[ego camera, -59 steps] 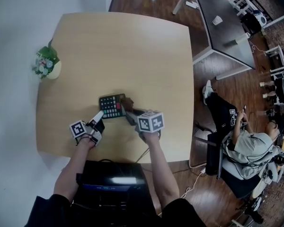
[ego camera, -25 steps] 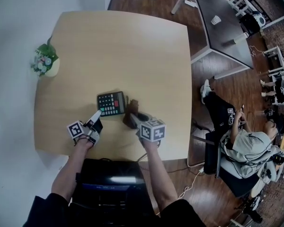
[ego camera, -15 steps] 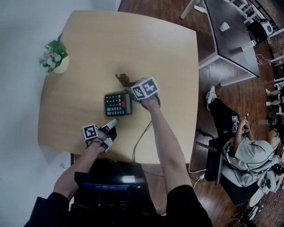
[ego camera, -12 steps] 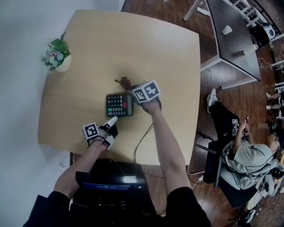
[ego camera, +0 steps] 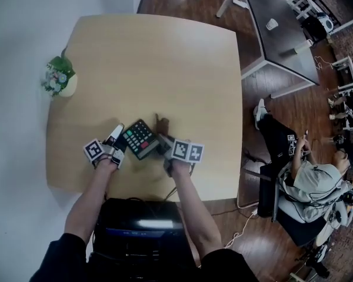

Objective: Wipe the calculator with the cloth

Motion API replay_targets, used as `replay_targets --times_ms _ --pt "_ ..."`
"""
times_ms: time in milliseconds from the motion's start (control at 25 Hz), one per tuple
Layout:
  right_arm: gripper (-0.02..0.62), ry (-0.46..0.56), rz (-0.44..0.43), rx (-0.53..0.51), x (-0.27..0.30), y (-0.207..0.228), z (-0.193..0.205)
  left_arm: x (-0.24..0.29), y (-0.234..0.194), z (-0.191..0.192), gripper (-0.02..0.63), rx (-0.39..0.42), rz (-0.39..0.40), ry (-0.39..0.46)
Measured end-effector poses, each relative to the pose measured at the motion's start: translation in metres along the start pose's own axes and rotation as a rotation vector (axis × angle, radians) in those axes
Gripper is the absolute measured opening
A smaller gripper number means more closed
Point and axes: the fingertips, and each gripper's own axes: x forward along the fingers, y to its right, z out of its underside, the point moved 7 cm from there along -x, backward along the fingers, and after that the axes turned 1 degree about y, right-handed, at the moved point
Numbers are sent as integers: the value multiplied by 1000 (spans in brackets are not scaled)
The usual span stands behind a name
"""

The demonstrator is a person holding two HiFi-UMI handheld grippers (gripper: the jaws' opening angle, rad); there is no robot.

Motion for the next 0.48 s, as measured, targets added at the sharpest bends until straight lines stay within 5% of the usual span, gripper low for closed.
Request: replay_targets --times_ms 200,320,480 --pt "66 59 -24 86 0 -13 39 16 2 -35 32 -17 65 52" --pt "66 3 -52 7 10 -17 26 15 9 -46 37 7 98 47" --pt "67 -56 -45 -191 28 -17 -28 -14 16 -16 38 61 57 -112"
